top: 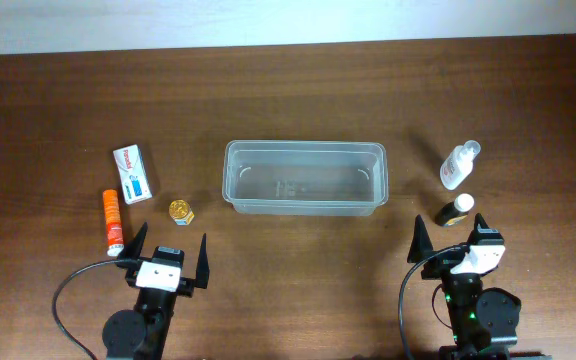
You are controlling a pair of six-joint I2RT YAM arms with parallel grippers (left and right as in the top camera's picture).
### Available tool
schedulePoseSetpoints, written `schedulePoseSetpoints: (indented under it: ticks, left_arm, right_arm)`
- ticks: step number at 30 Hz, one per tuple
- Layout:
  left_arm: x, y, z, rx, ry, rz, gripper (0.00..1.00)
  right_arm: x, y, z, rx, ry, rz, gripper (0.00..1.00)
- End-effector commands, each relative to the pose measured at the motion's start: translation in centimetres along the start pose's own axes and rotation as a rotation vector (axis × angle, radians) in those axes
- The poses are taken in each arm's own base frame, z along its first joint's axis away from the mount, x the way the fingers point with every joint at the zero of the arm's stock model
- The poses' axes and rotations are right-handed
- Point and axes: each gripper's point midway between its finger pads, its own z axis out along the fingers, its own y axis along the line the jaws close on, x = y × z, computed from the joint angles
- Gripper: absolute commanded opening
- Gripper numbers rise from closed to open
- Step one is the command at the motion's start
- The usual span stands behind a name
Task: Pack container
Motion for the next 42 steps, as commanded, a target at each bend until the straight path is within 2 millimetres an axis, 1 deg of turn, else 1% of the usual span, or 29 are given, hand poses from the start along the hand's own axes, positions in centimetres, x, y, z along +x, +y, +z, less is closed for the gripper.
schedulePoseSetpoints:
  ticks: [1, 7, 11, 14, 17, 19, 23, 28, 31, 33, 37, 39, 42]
  left_arm:
    - [0.1, -0.1, 0.0, 0.004, -0.004, 0.016, 0.99]
    - [0.1, -0.1, 0.0, 0.004, -0.004, 0.016, 0.99]
    - [0.1, -0.1, 0.0, 0.004, -0.004, 0.016, 0.99]
    - [0.1, -0.1, 0.0, 0.004, -0.003, 0.016, 0.99]
    - [0.1, -0.1, 0.0, 0.004, -0.004, 0.016, 0.99]
    - [0.1, -0.1, 0.0, 0.004, -0.004, 0.016, 0.99]
    - [0.1, -0.1, 0.0, 0.004, -0.004, 0.016, 0.99]
    - [0.1, -0.1, 0.0, 0.004, -0.004, 0.016, 0.99]
    - [0.1, -0.1, 0.0, 0.004, -0.004, 0.016, 0.99]
    - [0.1, -0.1, 0.0, 0.004, -0.004, 0.016, 0.99]
    - [0.1, -0.1, 0.0, 0.004, -0.004, 0.016, 0.99]
    - [0.1, -0.1, 0.0, 0.004, -0.004, 0.016, 0.99]
    - [0.1, -0.1, 0.0, 0.004, -0.004, 0.016, 0.99]
  right_arm:
    - [0.1, 0.0, 0.0, 0.001, -0.002, 0.004, 0.98]
    - [-0.1, 0.1, -0.2, 0.003, 0.017, 0.064, 0.98]
    - [-1.0, 0.1, -0.3, 0.011, 0.051, 0.065, 0.98]
    - [-2.9, 0.1, -0.2, 0.025, 0.056, 0.064, 0.98]
    - [-5.6, 0.3, 0.2, 0.032, 0.069, 0.064, 0.98]
    - [-7.4, 0.5, 0.7, 0.039, 0.109, 0.063, 0.98]
    - [-10.5, 0.5, 2.2, 0.070, 0.250, 0.064, 0.99]
    - [-13.9, -0.6, 4.0, 0.142, 0.443, 0.076, 0.98]
    - [-15.7, -1.5, 4.7, 0.159, 0.539, 0.002, 0.98]
    - [-16.5, -2.0, 5.5, 0.172, 0.582, -0.021, 0.98]
    - [-16.1, -3.4, 6.9, 0.202, 0.640, -0.020, 0.98]
    - [-14.9, -4.1, 7.6, 0.200, 0.682, -0.045, 0.98]
    - [-12.2, -4.6, 8.9, 0.157, 0.785, -0.078, 0.98]
